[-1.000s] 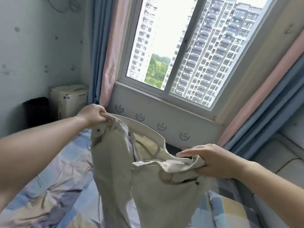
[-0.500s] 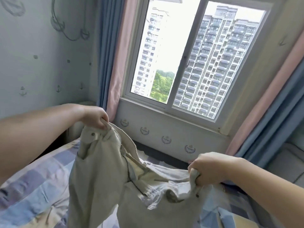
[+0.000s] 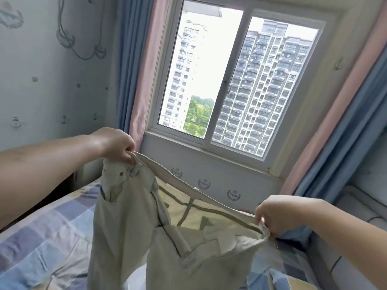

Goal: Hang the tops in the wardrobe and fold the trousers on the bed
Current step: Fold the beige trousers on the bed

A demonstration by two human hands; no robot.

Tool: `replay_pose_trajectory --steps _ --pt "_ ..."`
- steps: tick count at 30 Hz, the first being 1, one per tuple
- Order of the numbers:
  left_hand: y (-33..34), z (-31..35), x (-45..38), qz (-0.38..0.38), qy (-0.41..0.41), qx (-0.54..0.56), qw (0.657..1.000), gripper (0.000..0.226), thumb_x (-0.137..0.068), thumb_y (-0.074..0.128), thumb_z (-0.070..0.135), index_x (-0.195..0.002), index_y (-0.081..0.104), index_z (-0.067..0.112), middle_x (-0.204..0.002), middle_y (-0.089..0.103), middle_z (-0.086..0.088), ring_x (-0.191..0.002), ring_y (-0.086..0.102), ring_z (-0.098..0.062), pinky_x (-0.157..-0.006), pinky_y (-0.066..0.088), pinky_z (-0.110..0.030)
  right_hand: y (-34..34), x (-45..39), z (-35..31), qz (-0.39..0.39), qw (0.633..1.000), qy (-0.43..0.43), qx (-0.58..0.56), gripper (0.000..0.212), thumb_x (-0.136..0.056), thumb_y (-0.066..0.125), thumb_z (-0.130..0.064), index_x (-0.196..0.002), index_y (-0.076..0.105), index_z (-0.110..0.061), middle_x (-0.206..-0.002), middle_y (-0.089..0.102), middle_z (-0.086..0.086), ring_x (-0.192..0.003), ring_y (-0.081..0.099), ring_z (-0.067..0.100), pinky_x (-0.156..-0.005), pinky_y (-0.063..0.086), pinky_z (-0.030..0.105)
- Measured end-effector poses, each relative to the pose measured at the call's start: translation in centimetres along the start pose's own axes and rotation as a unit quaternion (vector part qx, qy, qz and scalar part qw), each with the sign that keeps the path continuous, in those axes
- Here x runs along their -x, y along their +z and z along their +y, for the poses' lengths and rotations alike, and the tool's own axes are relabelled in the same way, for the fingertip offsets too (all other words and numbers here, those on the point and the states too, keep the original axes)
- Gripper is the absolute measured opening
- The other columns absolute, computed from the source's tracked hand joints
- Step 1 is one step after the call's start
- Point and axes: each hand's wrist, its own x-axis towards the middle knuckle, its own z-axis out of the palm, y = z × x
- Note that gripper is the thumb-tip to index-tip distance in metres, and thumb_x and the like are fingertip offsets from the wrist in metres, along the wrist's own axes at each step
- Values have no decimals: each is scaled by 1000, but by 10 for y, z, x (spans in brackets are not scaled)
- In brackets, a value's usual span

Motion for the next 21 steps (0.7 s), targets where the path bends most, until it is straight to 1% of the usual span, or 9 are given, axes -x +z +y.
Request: replay_pose_trajectory --steps 3,6,8,11,13,16,18,19,21 --pt "-1 13 -4 15 33 -24 999 31 -86 55 54 -75 56 24 -77 58 10 -70 53 -12 -51 33 -24 2 -3 4 122 992 24 12 25 -84 51 -39 -104 63 -33 -97 67 -7 -82 60 16 -66 47 23" --pt "0 20 -7 22 44 32 998 24 -90 56 46 -82 58 23 -83 57 8 -75 52 -14 -58 36 -25 0 -5 11 206 976 60 -36 18 -91 49 -46 -97 58 -31 -85 61 -5 -73 56 16 -57 40 24" --pt "1 21 -7 10 59 74 995 17 -91 58 41 -92 63 25 -94 56 8 -81 51 -11 -65 38 -24 0 -5 17 251 961 89 -76 26 -91 50 -51 -89 54 -25 -80 61 -4 -70 58 16 -56 46 28" --pt "1 22 -4 -29 89 91 991 18 -92 58 35 -107 68 30 -107 57 13 -93 56 -9 -78 44 -23 0 -3 28 286 938 110 -163 38 -86 57 -57 -75 54 -20 -73 61 -5 -66 58 13 -63 52 33" --pt "0 24 0 -32 95 90 991 17 -91 58 34 -103 70 32 -101 62 16 -91 59 -8 -77 48 -25 0 -2 33 283 930 119 -200 37 -85 61 -53 -69 56 -20 -71 59 -5 -64 57 14 -59 48 30" --pt "-1 28 4 5 94 74 993 12 -87 60 36 -77 66 33 -81 61 16 -77 58 -10 -59 42 -24 0 -5 36 300 918 118 -230 32 -87 64 -38 -66 55 -15 -76 55 -2 -63 55 17 -55 44 28" --pt "-2 31 5 45 91 58 993 27 -83 62 38 -61 52 27 -74 59 9 -71 56 -14 -53 37 -25 -1 -8 36 303 913 101 -256 27 -85 63 -27 -68 53 -10 -80 53 1 -62 52 17 -57 46 29" --pt "-2 34 6 58 88 58 993 32 -82 63 38 -58 46 26 -72 58 6 -69 55 -16 -52 35 -26 -1 -9 35 293 916 93 -258 23 -85 62 -24 -69 51 -11 -78 53 1 -61 49 16 -56 44 28" --pt "-2 38 9 67 84 83 991 36 -83 65 36 -57 41 24 -73 56 2 -67 53 -19 -54 37 -29 -2 -10 33 251 932 77 -251 19 -84 60 -20 -71 46 -22 -76 54 -2 -59 46 13 -54 41 25"
